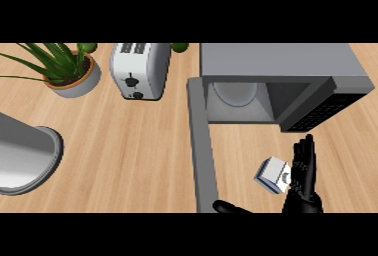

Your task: Pick up the milk, place it into the microwave and close the microwave

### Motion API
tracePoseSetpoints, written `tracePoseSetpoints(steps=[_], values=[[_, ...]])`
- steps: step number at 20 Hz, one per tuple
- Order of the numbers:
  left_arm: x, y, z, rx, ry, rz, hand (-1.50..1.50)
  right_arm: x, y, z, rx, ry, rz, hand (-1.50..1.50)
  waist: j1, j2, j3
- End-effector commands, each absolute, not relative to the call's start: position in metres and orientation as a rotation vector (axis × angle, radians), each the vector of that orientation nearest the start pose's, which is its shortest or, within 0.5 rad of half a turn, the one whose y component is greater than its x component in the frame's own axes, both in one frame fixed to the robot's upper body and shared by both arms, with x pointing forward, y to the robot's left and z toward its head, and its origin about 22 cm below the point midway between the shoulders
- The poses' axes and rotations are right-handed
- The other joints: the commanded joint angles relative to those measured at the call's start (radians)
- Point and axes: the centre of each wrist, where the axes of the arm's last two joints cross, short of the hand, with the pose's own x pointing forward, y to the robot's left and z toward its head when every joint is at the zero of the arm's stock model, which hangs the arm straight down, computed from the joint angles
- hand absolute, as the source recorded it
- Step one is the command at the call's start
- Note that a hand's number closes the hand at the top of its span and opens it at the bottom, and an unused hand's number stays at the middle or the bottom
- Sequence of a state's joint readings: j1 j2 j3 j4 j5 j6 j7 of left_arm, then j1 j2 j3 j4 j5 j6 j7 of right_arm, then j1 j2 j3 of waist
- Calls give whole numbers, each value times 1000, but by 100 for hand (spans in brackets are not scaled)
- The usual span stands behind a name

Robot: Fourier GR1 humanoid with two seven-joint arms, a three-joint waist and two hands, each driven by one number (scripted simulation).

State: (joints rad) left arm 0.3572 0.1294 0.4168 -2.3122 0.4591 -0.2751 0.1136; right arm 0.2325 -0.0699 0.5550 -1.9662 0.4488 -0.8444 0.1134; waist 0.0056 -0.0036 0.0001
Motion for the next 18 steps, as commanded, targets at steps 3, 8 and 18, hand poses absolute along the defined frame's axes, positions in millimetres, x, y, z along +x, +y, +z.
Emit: tracePoseSetpoints(steps=[3, 8, 18], values=[[117, 332, 125, 48, -1962, 51, -150, 158, -173, 18, -562, -1742, -223, -150, -7, 3, 1], [99, 352, 137, 31, -1951, 53, -150, 146, -168, -27, -620, -1699, -245, -150, -4, 2, 1], [100, 345, 137, 44, -1966, 40, -150, 148, -223, -79, -566, -1665, -248, -150, -5, 3, 1]])
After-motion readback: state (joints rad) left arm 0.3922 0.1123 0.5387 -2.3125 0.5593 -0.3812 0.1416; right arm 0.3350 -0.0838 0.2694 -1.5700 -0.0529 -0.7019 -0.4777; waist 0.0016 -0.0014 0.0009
